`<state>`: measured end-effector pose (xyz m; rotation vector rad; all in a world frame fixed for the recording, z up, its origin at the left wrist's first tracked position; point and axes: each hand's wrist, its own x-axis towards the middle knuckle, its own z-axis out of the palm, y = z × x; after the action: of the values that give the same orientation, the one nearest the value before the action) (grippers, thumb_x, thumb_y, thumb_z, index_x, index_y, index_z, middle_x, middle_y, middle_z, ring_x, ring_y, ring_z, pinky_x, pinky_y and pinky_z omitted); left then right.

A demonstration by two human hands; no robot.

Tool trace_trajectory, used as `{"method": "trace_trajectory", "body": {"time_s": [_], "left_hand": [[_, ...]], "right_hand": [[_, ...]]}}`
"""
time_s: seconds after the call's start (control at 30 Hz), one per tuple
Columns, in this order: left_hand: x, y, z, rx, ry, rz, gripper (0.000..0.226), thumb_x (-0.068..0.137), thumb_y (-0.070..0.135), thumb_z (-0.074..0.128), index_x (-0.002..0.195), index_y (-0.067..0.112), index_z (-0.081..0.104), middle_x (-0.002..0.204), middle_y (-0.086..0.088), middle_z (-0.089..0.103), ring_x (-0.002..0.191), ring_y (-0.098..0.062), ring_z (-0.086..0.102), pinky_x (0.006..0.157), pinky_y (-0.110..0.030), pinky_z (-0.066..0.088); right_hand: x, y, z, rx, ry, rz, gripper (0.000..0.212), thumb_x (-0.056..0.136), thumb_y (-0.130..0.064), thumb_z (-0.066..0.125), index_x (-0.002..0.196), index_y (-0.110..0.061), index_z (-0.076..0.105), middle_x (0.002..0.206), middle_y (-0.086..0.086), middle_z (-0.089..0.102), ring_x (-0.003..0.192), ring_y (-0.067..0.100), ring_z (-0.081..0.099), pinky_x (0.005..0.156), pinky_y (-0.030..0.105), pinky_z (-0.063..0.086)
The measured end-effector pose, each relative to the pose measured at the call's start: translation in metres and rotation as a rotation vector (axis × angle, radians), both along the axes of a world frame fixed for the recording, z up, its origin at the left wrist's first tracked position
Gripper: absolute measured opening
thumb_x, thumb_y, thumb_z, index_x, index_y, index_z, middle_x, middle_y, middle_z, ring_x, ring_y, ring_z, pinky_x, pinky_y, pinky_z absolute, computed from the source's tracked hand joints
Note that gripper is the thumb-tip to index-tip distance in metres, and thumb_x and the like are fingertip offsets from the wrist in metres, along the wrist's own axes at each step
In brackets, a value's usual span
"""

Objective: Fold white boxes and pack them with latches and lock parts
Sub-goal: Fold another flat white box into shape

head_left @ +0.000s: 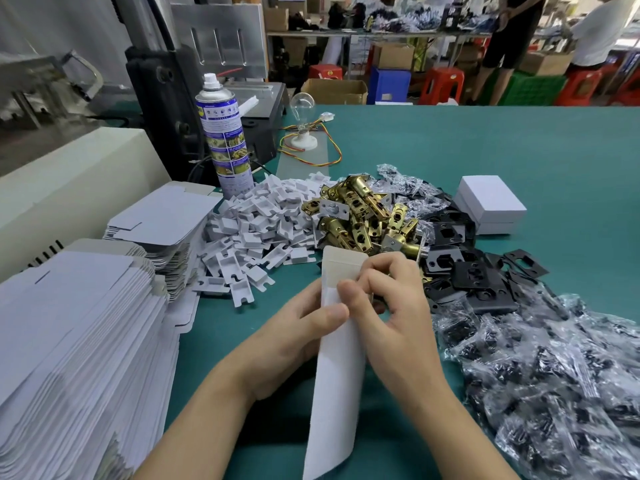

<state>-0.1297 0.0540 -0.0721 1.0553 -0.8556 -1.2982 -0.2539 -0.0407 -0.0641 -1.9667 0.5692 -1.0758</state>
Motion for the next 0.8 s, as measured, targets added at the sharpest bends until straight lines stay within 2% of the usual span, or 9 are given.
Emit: {"method": "trace_trajectory", "body": {"time_s": [0.07,0.17,0.27,0.33,0.4,0.53,0.6,0.7,0.8], "left_hand": [[0.001,-0.001,-0.001,0.024,0.012,0.038,0.079,0.081,0.051,0.084,0.144,0.012,0.058,0.139,-0.015,0.068,0.126,-0.034,0.066,0.106,-0.046,0.056],[0.004,-0.004,-0.001,0.066,0.037,0.154,0.059,0.082,0.043,0.077,0.13,0.01,0.07,0.126,-0.019,0.074,0.11,-0.031,0.073,0.092,-0.04,0.062],[0.009,-0.006,0.0,0.063,0.094,0.311,0.035,0.085,0.041,0.08,0.112,0.018,0.08,0.116,-0.019,0.077,0.098,-0.029,0.077,0.081,-0.037,0.063],[0.013,-0.007,0.001,0.042,0.105,0.423,0.025,0.084,0.04,0.082,0.105,0.025,0.082,0.112,-0.017,0.079,0.094,-0.027,0.078,0.076,-0.036,0.064],[0.016,-0.008,0.0,0.022,0.083,0.517,0.02,0.082,0.037,0.083,0.101,0.03,0.082,0.111,-0.014,0.08,0.093,-0.026,0.079,0.073,-0.036,0.064],[0.015,-0.01,-0.004,0.011,0.045,0.613,0.022,0.079,0.031,0.079,0.1,0.027,0.082,0.11,-0.011,0.08,0.094,-0.027,0.079,0.07,-0.035,0.064],[0.015,-0.009,-0.005,0.003,0.038,0.592,0.02,0.082,0.031,0.078,0.101,0.028,0.082,0.112,-0.01,0.08,0.097,-0.026,0.079,0.072,-0.034,0.064],[0.014,-0.007,-0.004,-0.044,0.066,0.437,0.022,0.088,0.031,0.079,0.111,0.03,0.08,0.122,-0.01,0.078,0.107,-0.026,0.077,0.083,-0.035,0.063],[0.014,-0.007,-0.006,-0.076,0.056,0.39,0.026,0.091,0.023,0.072,0.116,0.027,0.078,0.125,-0.011,0.076,0.111,-0.027,0.075,0.086,-0.035,0.062]], "right_hand": [[0.0,-0.002,-0.002,0.048,-0.049,-0.031,0.046,0.088,-0.054,0.064,0.066,-0.016,0.051,0.099,-0.002,0.051,0.105,0.019,0.053,0.079,0.011,0.04],[0.0,-0.008,-0.005,0.149,-0.083,-0.041,0.035,0.08,-0.052,0.075,0.081,-0.022,0.056,0.106,-0.003,0.053,0.107,0.016,0.057,0.086,0.022,0.047],[-0.002,-0.014,-0.003,0.497,-0.105,0.06,0.05,0.074,-0.043,0.082,0.115,-0.031,0.055,0.115,-0.005,0.064,0.103,0.007,0.067,0.081,0.025,0.056],[-0.003,-0.014,-0.003,0.692,-0.005,0.184,0.054,0.074,-0.048,0.079,0.121,-0.036,0.056,0.115,-0.004,0.072,0.1,0.007,0.073,0.078,0.027,0.06],[-0.002,-0.011,-0.006,0.741,0.089,0.279,0.048,0.078,-0.045,0.079,0.12,-0.031,0.061,0.11,-0.001,0.078,0.097,0.016,0.076,0.079,0.036,0.064],[0.001,-0.006,-0.011,0.659,0.108,0.249,0.021,0.093,-0.025,0.076,0.112,-0.028,0.067,0.096,0.003,0.081,0.087,0.024,0.079,0.08,0.052,0.063],[0.001,-0.008,-0.013,0.644,0.075,0.238,0.017,0.095,-0.022,0.074,0.109,-0.03,0.07,0.092,0.005,0.081,0.085,0.025,0.079,0.078,0.052,0.064],[-0.002,-0.012,-0.016,0.693,-0.052,0.218,0.019,0.095,-0.018,0.074,0.108,-0.032,0.074,0.093,0.01,0.08,0.086,0.029,0.079,0.072,0.046,0.065],[-0.001,-0.013,-0.017,0.744,-0.12,0.215,0.017,0.094,-0.017,0.074,0.105,-0.03,0.075,0.094,0.014,0.08,0.087,0.033,0.078,0.072,0.048,0.065]]}}
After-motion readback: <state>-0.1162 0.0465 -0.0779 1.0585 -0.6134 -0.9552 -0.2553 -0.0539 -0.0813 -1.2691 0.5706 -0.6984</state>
